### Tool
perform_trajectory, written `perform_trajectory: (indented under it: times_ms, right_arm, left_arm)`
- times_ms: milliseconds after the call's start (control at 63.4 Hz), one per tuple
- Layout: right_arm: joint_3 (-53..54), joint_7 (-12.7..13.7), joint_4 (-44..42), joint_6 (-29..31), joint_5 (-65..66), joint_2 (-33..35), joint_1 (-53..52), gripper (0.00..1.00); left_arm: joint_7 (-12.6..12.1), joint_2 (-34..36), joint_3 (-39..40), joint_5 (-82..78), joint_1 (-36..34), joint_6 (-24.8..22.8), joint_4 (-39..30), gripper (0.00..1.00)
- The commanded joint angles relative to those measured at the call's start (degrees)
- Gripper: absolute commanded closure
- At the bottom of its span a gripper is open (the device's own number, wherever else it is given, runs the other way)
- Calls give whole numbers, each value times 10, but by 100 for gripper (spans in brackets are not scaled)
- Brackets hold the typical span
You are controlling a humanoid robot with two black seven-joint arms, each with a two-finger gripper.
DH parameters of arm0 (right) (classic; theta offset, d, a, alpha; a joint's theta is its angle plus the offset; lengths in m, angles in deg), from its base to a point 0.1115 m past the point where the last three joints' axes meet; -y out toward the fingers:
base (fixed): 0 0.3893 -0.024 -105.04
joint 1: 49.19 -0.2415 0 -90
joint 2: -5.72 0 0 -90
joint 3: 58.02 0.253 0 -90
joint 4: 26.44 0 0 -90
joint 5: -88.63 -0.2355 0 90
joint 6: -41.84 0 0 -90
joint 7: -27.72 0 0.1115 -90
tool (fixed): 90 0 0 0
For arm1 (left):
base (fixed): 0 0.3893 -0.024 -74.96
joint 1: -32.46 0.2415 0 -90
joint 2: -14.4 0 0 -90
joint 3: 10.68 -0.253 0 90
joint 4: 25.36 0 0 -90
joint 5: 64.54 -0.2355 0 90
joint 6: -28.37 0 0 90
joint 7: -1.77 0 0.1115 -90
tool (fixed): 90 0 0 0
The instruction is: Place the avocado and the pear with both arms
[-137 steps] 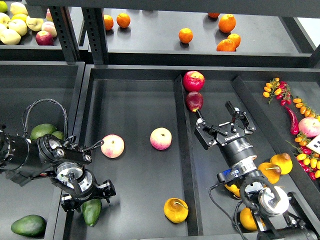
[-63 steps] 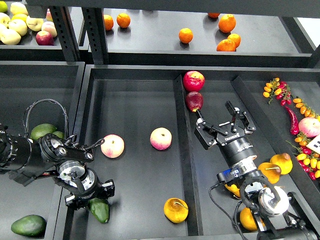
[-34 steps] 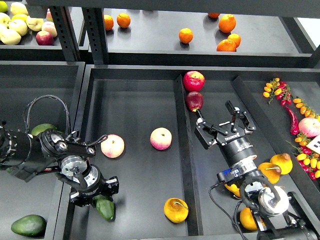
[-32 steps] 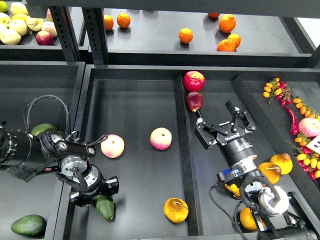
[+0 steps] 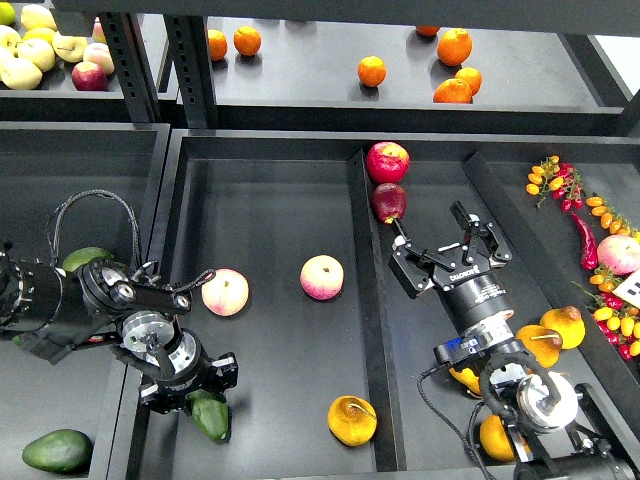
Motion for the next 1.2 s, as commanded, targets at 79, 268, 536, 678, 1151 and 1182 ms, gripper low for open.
perform_trajectory:
  times_ms: [79, 268, 536, 678, 1151, 1182]
  right_arm:
    - [-1, 0, 0, -1, 0, 0, 1, 0]
    - [-1, 1, 0, -1, 0, 0, -1, 0]
    - [0, 0, 0, -1, 0, 0, 0, 0]
    - [0, 0, 0, -1, 0, 0, 0, 0]
    - [2, 0, 0, -1, 0, 0, 3, 0]
    - [2, 0, 0, -1, 0, 0, 3, 0]
  left_arm:
    - [0, 80, 0, -40, -2, 0, -4, 61]
    - [0, 141, -5, -62, 5, 0, -4, 60]
    - [0, 192, 7, -121, 78, 0, -4, 60]
    - [0, 192, 34, -139, 121, 0, -3, 60]
    - [0, 183, 58, -161, 180, 0, 11, 57]
    - [0, 176, 58, -162, 183, 0, 11, 57]
